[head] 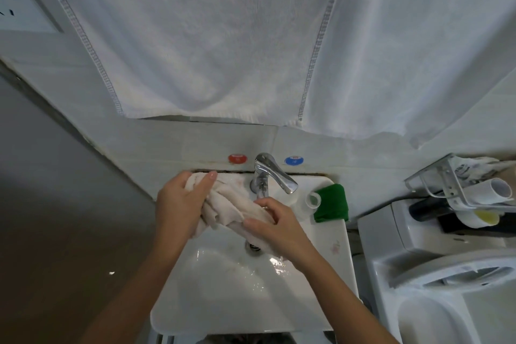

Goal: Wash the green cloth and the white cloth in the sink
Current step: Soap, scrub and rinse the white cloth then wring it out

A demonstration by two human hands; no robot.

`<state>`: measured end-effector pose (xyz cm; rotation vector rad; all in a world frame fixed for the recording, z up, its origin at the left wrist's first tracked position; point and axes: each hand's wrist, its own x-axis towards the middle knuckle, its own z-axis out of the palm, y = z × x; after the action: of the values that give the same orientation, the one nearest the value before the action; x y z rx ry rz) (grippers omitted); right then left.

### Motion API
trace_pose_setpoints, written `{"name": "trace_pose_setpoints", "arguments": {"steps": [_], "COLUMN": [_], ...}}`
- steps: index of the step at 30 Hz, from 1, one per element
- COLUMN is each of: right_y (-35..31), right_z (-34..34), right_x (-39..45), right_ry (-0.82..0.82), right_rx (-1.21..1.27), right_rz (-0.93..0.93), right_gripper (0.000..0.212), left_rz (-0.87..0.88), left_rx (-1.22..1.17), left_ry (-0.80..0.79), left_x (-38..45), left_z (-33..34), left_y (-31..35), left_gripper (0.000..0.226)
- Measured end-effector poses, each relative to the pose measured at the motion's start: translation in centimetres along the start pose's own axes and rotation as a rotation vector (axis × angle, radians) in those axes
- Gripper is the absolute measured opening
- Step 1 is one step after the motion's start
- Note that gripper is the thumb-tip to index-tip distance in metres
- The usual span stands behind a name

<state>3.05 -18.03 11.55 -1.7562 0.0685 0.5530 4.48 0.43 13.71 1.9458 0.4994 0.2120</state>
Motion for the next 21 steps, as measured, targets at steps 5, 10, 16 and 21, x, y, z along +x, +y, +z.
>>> {"name": "trace_pose_setpoints", "arguments": {"steps": [5,10,16,21], "right_y": [0.1,0.3,-1.6,-3.2], "right_z": [-1.4,-1.3,0.5,2.1], "right_x": [-0.4,0.1,1.1,1.7], "right_ry": [-0.062,0.155,0.437,0.436], "right_rx": [-0.094,0.219,0.522,0.654], "right_rz": [-0.105,-0.113,-0.044,-0.082], "right_gripper": [0.027,0.015,0.018,0.018], "left_rz": [-0.05,0.027,0.038,-0.06], "left_rx": [0.014,-0.025,-0.157,-0.366], "left_ry": [-0.073,-0.299,-0.604,-0.56], "left_x": [-0.1,-1.5,-3.8,-5.2], "left_z": [-0.4,-0.1,0.7,2.5], "left_y": [-0.1,0.5,0.7,1.5], "left_gripper": [0.021,0.035,0.066,0.074]}}
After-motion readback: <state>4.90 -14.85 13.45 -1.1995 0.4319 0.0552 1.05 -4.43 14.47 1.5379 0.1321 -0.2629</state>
